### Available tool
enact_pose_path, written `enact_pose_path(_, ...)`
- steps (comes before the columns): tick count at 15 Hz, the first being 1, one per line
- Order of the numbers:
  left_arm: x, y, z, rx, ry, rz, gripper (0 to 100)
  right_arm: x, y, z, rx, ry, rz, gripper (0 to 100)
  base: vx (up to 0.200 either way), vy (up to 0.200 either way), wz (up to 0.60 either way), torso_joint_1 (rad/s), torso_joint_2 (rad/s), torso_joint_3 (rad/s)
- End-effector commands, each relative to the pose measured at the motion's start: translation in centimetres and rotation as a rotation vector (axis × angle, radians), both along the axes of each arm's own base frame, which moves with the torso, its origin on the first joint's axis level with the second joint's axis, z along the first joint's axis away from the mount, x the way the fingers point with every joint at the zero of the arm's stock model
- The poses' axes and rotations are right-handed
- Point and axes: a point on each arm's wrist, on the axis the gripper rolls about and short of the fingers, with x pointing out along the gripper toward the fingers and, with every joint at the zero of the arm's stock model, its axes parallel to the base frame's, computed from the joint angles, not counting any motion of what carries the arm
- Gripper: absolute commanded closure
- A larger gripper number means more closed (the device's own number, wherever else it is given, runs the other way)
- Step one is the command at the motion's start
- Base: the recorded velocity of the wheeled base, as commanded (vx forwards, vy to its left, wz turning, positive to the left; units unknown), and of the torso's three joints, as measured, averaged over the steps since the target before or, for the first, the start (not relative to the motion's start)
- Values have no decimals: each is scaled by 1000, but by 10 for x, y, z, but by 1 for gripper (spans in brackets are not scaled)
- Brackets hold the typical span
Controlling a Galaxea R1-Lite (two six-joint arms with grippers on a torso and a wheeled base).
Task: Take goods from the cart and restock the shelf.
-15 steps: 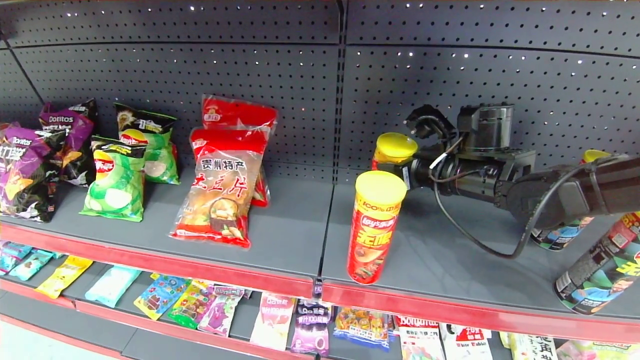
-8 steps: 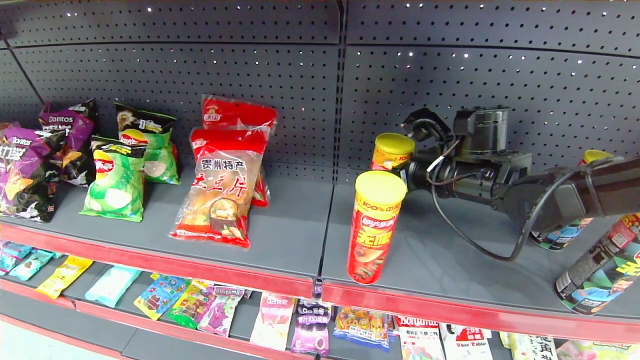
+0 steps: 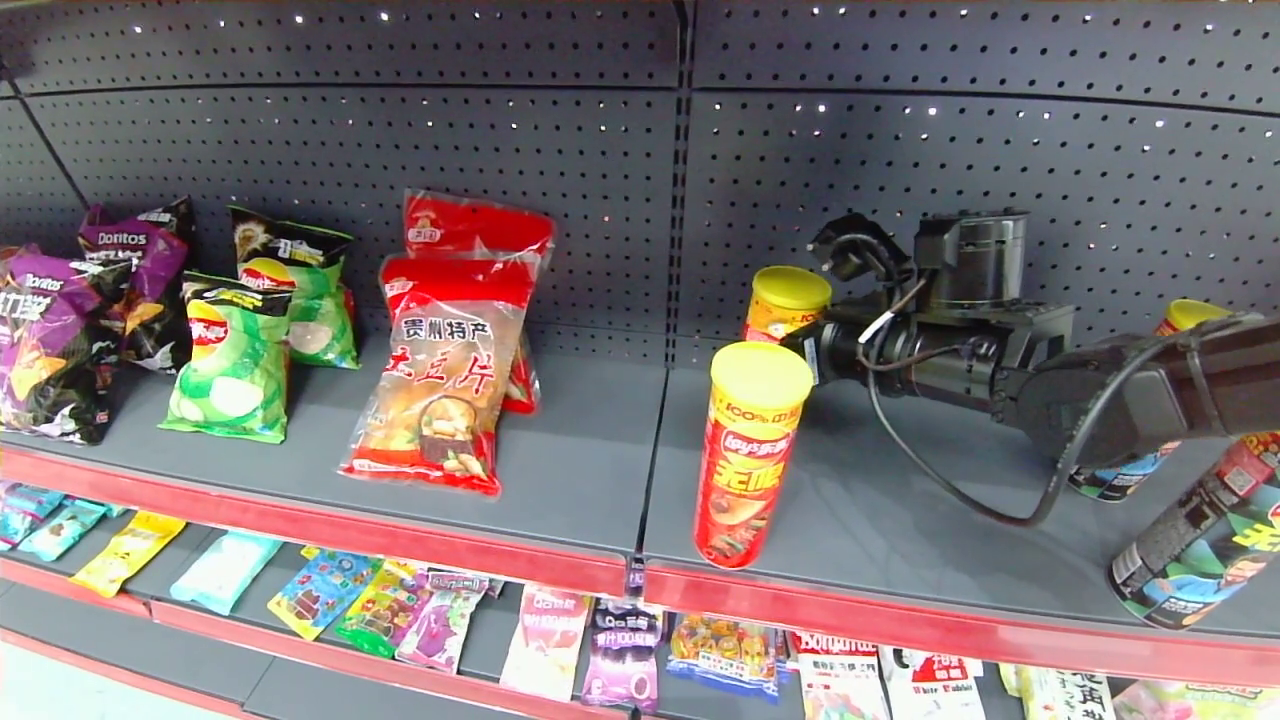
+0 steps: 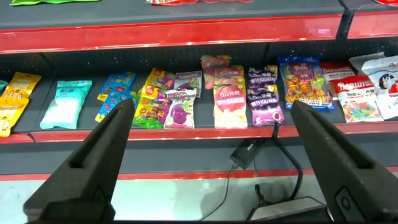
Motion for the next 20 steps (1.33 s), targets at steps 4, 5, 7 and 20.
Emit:
enact_pose_path(4, 1, 0, 0, -1, 13, -5, 0, -42, -21, 18, 21, -12, -12, 0, 0, 0, 0, 0, 0, 0)
enact_pose_path(5, 1, 0, 0, -1, 15, -5, 0, -53, -26, 19, 20, -9, -14, 0, 0, 0, 0, 0, 0, 0)
enact_pose_path(7, 2, 0, 0, -1, 21, -6, 0, -73, -35, 17, 16, 6, -27, 0, 0, 0, 0, 0, 0, 0)
enact_pose_path(20, 23, -2, 11, 6, 206, -27, 0, -270, -132, -29, -8, 2, -308, 0, 0, 0, 0, 0, 0, 0)
